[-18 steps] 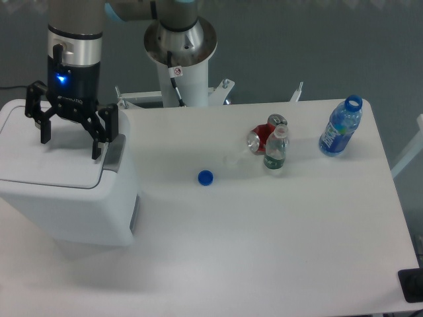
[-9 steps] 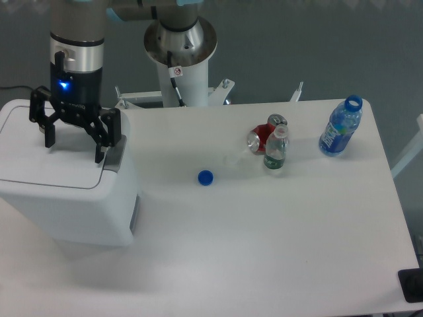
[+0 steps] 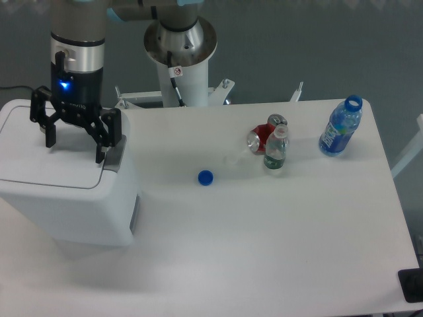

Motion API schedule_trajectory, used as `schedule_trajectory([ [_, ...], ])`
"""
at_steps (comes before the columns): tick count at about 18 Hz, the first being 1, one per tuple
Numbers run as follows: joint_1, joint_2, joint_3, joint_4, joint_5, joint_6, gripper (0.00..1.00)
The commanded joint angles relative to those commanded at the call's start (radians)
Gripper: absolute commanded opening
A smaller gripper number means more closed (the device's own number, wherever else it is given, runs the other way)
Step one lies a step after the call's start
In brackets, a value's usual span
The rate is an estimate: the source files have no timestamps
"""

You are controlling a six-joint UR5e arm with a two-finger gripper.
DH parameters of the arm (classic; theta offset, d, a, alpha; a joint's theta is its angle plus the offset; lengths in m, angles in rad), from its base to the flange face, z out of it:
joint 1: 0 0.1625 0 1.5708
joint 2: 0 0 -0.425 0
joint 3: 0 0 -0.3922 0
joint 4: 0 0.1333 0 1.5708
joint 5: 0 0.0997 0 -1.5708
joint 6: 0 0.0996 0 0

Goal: Close the trash can

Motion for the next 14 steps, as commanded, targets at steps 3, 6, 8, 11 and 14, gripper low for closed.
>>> schedule_trajectory([
  [3, 0.002, 0.000, 0.000, 0.000, -0.002, 0.002, 1.00],
  [6, 0.002, 0.002, 0.000, 0.000, -0.003, 0.002, 1.00],
  [8, 0.005, 0.009, 0.003, 0.000, -0.006, 0.002, 1.00],
  [11, 0.012, 0.050, 0.014, -0.003, -0.014, 0.000, 1.00],
  [14, 0.049, 0.080, 0.018, -0.005, -0.012, 0.003, 1.00],
])
